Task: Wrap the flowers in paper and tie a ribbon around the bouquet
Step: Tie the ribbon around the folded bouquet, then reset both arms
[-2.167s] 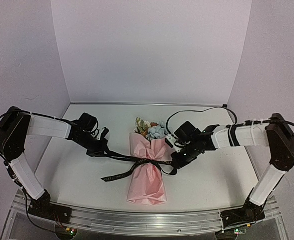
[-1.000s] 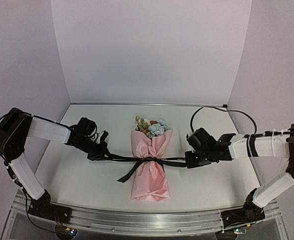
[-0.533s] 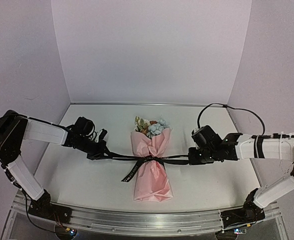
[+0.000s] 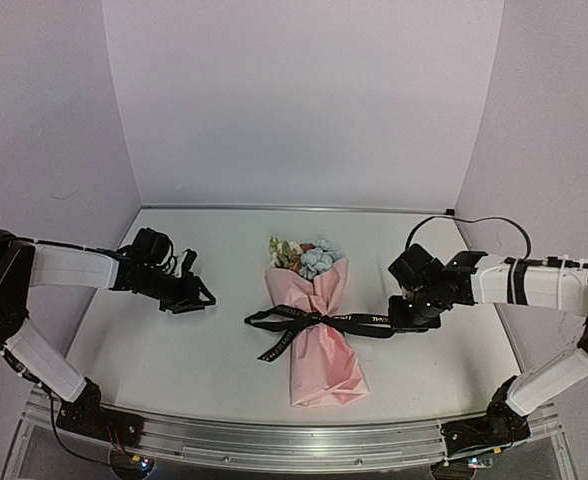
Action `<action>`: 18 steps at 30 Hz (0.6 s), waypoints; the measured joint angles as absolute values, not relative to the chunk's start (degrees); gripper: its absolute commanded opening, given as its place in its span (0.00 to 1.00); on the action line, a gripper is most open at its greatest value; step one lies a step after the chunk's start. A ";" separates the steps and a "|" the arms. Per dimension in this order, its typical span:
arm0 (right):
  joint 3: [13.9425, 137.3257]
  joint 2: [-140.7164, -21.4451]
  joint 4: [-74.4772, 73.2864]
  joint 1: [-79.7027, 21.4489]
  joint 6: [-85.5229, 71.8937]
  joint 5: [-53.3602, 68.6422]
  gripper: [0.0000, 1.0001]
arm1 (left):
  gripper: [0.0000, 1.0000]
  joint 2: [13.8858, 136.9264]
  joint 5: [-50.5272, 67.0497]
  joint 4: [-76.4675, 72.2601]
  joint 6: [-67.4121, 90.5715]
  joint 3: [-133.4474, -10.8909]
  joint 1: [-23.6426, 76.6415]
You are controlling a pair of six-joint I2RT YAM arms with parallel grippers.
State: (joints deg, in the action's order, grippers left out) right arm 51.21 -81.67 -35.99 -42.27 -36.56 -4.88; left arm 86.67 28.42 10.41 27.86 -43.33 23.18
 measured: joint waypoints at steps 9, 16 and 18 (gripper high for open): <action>56.67 -81.51 -43.02 -42.09 -38.05 1.40 0.98 | 1.00 79.21 25.10 15.46 27.07 -45.84 22.94; 58.50 -75.83 -46.92 -42.14 -37.85 3.23 0.98 | 1.00 72.33 23.67 18.05 25.91 -52.08 22.94; 58.50 -73.13 -47.53 -42.13 -37.55 3.26 0.98 | 1.00 70.71 23.06 18.52 25.42 -54.33 22.94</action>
